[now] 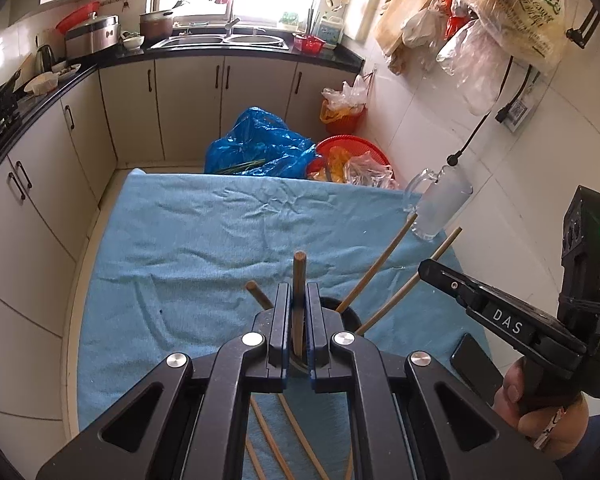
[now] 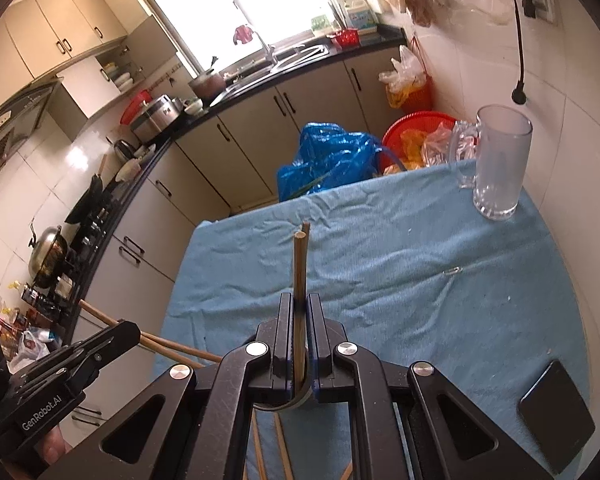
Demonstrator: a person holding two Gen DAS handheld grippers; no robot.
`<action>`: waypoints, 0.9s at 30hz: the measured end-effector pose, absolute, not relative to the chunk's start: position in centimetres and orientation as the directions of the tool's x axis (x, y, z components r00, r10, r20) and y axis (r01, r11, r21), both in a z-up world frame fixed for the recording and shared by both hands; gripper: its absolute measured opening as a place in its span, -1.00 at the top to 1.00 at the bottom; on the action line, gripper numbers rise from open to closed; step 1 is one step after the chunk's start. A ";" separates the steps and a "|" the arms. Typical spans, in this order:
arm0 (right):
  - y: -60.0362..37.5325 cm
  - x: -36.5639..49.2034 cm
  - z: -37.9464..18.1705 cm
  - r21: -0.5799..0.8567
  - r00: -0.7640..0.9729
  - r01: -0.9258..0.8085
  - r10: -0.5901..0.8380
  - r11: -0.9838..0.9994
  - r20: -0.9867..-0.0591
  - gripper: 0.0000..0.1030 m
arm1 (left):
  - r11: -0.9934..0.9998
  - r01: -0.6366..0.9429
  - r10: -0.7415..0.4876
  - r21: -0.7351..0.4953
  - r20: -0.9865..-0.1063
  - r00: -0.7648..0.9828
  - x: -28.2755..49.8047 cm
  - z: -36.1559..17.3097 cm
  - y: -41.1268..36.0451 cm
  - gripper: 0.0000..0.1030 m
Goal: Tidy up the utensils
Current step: 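Open the right tool to drop its chopstick into the cup while the left tool releases its own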
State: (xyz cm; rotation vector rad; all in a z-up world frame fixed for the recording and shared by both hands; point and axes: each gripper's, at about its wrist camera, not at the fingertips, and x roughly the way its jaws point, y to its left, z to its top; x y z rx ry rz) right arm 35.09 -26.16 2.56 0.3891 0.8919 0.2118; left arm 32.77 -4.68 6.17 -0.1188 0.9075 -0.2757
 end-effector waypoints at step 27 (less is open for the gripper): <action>-29.4 28.1 1.5 0.431 0.564 0.041 0.335 0.901 -0.755 0.26 | 0.975 0.111 -0.216 -0.192 -0.710 0.670 25.5 7.1 -0.9 -0.18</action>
